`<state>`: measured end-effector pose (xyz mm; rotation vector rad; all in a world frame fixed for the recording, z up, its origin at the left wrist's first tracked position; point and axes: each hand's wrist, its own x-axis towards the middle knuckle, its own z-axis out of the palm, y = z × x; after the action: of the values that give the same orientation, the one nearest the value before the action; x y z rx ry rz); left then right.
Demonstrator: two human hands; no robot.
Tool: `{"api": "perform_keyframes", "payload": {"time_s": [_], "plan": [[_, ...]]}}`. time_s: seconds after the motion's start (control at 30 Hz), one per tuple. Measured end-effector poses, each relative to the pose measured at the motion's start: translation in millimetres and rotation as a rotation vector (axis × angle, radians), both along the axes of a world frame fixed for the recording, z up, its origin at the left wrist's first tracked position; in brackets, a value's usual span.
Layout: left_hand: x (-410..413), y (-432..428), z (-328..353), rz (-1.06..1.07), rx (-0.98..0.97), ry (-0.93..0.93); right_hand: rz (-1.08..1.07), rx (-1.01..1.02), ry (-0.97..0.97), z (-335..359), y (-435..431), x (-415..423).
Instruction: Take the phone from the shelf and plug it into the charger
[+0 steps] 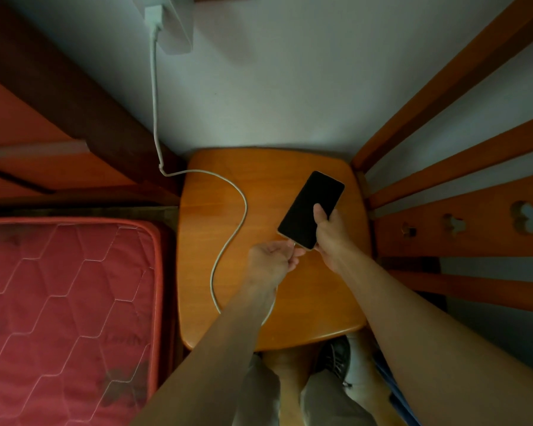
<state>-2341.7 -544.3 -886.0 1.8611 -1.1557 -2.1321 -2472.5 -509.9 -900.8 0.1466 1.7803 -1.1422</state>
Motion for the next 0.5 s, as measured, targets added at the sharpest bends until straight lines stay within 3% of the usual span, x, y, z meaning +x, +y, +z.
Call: {"api": "perform_keyframes", "payload": {"time_s": [0.17,0.27,0.37,0.5], "plan": [[0.7,13.7,-2.0,-0.062,0.074,0.06,0.322,0.103,0.247,0.7,-2.6,-1.1],[-0.5,22.9,-8.5,-0.144,0.016,-0.003,0.386,0.202,0.401,-2.0,1.6,1.5],[-8.4,25.0,-13.2,-0.353,-0.122,-0.152,0.383,0.243,0.47,-1.3,9.8,4.3],[-16.4,20.1,-16.2,-0.844,-0.35,-0.454,0.497,0.342,0.646,6.1,17.4,4.9]]}}
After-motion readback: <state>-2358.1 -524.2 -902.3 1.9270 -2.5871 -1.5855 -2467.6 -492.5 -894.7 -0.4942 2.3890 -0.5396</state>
